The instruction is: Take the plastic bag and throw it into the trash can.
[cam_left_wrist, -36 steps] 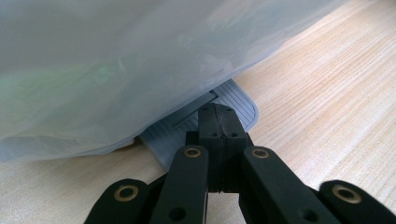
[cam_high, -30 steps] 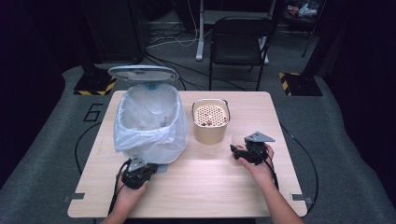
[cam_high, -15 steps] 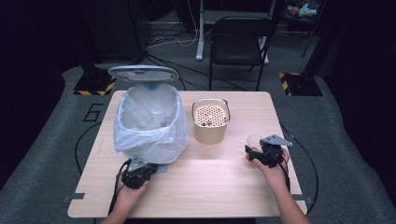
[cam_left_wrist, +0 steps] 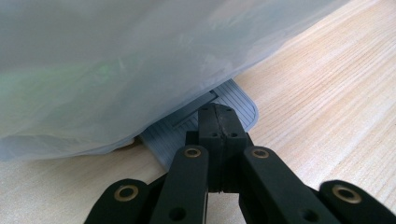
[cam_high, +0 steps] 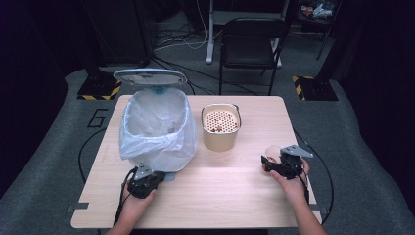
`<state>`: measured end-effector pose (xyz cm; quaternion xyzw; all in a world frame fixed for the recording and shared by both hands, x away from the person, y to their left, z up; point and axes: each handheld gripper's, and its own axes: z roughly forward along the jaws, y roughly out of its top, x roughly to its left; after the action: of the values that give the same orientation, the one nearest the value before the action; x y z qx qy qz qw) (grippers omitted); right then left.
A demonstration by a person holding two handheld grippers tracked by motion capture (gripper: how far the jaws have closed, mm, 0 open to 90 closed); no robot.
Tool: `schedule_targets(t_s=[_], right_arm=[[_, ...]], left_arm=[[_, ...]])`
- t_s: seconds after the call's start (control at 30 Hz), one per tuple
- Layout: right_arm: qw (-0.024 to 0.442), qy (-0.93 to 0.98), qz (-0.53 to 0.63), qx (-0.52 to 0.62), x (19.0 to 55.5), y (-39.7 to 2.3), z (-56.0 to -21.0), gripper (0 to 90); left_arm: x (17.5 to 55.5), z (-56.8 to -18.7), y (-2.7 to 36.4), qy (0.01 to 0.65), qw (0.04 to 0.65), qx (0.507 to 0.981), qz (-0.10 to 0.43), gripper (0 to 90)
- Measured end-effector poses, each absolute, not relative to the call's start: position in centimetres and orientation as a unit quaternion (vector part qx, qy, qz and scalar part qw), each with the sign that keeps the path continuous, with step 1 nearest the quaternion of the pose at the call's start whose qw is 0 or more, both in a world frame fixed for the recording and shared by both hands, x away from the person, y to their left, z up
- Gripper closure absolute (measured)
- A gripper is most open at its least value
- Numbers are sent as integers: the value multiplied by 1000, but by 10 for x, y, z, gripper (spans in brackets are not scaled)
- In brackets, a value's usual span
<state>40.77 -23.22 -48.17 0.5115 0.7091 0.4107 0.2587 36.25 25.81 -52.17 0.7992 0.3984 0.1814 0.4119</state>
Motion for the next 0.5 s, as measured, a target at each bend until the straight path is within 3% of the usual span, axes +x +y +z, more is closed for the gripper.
schedule_targets(t_s=[0.5], right_arm=[[258, 706, 423, 506, 401, -233, -453, 145]], left_arm=[[362, -522, 258, 398, 412, 799, 182, 900]])
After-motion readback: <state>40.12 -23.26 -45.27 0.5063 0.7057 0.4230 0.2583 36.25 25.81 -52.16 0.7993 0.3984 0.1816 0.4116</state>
